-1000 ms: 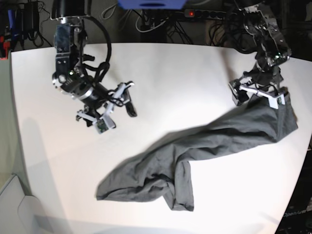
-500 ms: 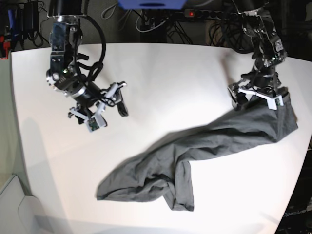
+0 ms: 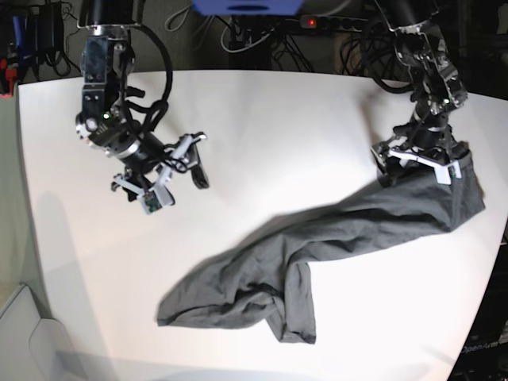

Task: Layout the t-shirt on the table in an organized manner, then fold the t-shirt properly
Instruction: 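Lower the left gripper onto the t-shirt end and grasp it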

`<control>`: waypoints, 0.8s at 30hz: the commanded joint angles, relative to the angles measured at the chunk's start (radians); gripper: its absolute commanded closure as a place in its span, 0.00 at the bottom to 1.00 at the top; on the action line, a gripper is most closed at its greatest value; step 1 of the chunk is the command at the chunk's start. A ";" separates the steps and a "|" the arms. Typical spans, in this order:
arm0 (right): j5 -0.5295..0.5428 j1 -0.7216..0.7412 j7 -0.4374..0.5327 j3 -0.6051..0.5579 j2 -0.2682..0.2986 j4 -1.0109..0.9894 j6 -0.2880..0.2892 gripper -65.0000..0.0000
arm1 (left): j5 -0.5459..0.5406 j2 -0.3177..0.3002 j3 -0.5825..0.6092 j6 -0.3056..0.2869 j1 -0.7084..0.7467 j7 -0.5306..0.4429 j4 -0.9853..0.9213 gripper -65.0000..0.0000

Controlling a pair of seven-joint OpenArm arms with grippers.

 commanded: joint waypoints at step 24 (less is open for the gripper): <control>0.015 -0.009 0.028 0.001 0.005 0.013 0.003 0.33 | 0.000 0.012 0.002 0.013 0.008 0.057 -0.011 0.70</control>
